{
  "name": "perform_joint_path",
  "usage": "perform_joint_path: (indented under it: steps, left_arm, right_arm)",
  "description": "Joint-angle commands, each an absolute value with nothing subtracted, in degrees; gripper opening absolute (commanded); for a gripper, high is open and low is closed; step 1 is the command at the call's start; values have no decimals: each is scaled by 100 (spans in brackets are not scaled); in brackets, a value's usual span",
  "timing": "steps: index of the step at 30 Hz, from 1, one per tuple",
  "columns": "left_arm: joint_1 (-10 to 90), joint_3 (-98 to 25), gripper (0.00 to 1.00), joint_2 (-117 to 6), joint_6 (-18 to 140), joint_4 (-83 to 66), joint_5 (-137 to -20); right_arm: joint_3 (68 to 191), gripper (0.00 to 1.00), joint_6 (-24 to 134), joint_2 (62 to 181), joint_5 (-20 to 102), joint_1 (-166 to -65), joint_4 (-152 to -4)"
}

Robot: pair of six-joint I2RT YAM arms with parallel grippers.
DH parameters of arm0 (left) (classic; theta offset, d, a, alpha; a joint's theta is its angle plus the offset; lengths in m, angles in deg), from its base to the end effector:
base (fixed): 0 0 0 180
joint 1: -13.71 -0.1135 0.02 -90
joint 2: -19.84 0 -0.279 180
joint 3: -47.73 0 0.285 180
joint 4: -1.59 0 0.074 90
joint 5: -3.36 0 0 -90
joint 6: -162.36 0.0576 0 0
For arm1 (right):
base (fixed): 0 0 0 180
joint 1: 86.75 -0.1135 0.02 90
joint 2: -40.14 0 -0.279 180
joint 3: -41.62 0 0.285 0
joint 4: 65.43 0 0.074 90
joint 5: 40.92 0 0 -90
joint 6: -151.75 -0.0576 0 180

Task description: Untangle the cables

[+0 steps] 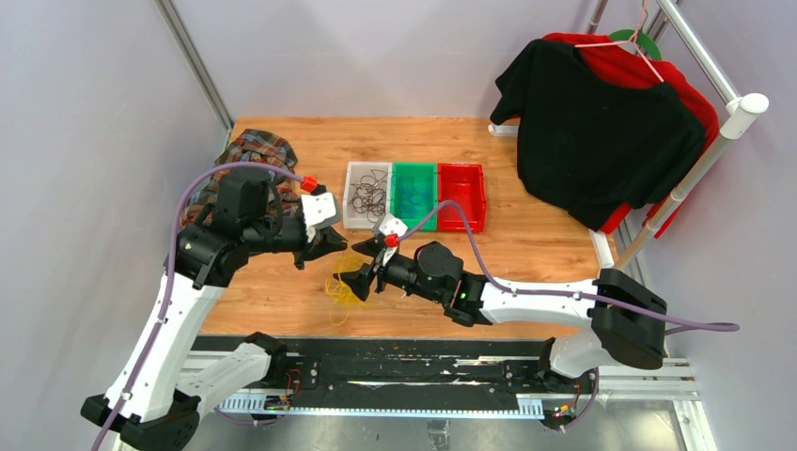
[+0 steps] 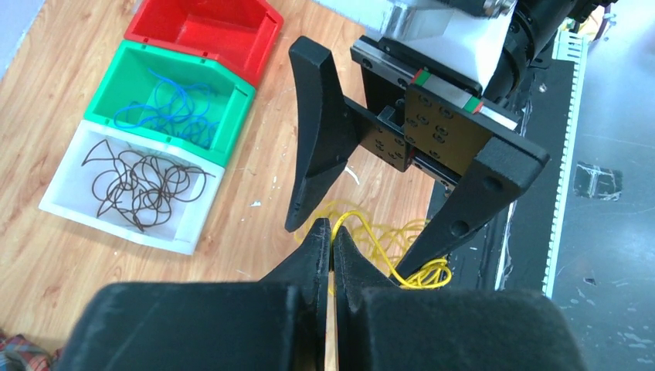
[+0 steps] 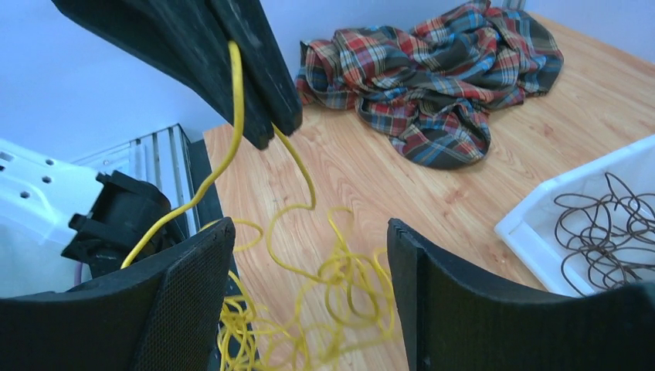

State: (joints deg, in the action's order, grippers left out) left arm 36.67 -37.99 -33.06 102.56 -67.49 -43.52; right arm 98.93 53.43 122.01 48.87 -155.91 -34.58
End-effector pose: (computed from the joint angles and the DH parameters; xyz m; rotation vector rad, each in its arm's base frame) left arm 0.1548 -0.1083 0.4219 1.2908 1.6581 -0.7466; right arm 0.1316 0.3464 0.2857 -0.7924 1.3432 1.0916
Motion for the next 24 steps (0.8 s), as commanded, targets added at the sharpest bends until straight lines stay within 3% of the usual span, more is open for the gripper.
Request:
perform_joint_path:
  steps: [1, 19, 24]
  left_arm:
    - [3647, -3901, 0, -3203, 10312, -6761, -4226]
    - [3639, -4246, 1, -3183, 9720, -6752, -3578]
    - [3639, -4465, 0, -3168, 9574, -6752, -3449]
  right_arm:
    - [9889, 72, 5190, 12259, 4863, -15671, -2760]
    - [10457, 72, 5160, 13306, 5704, -15688, -2101]
    - [10361, 68, 5135, 13585, 6137, -15691, -1829]
